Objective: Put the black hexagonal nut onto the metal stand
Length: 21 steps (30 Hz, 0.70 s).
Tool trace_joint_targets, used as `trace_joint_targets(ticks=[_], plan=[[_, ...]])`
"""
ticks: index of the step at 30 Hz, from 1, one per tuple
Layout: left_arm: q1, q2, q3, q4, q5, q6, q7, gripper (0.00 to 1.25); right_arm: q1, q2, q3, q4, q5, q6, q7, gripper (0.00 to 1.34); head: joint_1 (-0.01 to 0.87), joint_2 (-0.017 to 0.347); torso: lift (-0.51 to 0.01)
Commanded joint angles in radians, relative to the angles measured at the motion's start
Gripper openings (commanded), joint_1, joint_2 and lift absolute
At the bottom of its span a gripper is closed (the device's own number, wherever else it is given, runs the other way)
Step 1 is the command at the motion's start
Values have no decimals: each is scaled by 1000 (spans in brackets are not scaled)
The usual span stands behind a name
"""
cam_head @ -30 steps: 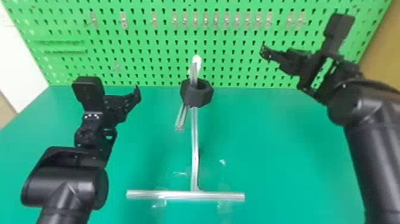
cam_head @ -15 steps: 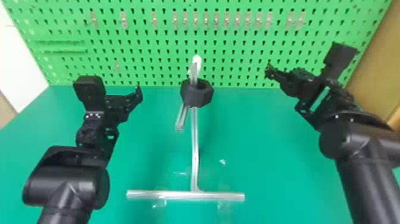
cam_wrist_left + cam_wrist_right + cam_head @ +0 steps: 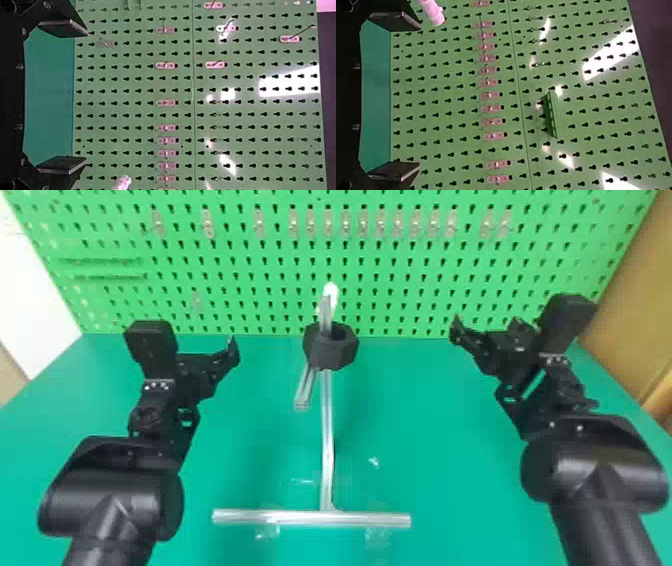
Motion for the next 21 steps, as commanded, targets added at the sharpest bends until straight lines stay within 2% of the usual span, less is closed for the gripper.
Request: trace_joint_targets(ticks=[1, 18, 21], plan=[[-1, 0, 0, 2, 2, -1, 2, 1101, 17, 0, 0, 4, 3, -4, -5, 1261, 693, 81, -1], [-4, -2, -14, 55, 22, -67, 0, 1101, 45, -11, 5, 18, 84, -18, -34, 1272, 693, 81, -1], [-4, -2, -15, 58, 22, -71, 0, 1101, 57, -13, 11, 18, 94, -44, -67, 1272, 693, 81, -1]])
